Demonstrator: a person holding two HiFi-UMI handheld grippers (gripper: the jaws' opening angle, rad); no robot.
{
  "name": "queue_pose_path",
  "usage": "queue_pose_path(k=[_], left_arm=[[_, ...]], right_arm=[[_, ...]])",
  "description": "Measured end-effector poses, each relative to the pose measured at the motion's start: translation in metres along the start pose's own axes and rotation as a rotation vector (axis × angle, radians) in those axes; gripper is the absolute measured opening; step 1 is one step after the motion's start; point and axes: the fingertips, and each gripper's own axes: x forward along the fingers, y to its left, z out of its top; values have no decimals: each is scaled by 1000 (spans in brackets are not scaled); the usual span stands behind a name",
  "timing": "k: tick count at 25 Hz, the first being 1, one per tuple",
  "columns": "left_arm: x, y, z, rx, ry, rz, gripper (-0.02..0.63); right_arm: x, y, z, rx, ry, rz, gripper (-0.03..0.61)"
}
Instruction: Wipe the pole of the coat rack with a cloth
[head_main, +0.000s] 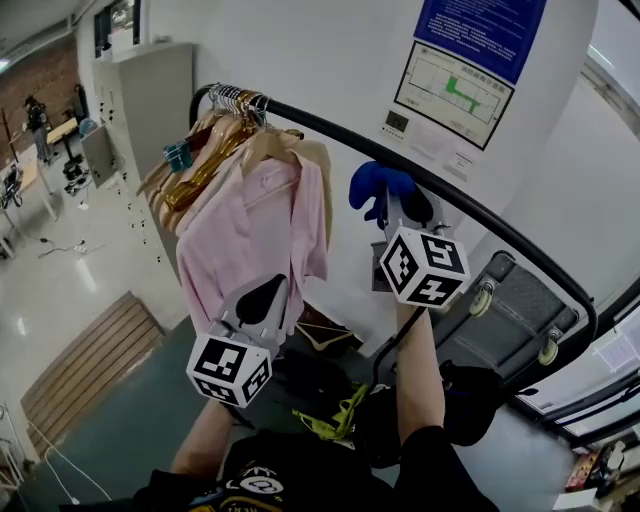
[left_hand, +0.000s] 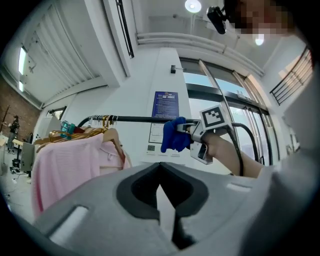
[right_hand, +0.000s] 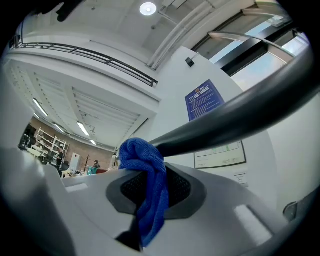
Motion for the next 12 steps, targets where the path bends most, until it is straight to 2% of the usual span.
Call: queue_pose_path(k=[3,12], left_arm=[[19,-16,2,6,-9,-76,4],[72,-120,-13,-32,16,-373,5]], right_arm=[[-33,-23,6,-26,-4,-53,66],[-172,-136,40,-116,-27,-346,67]])
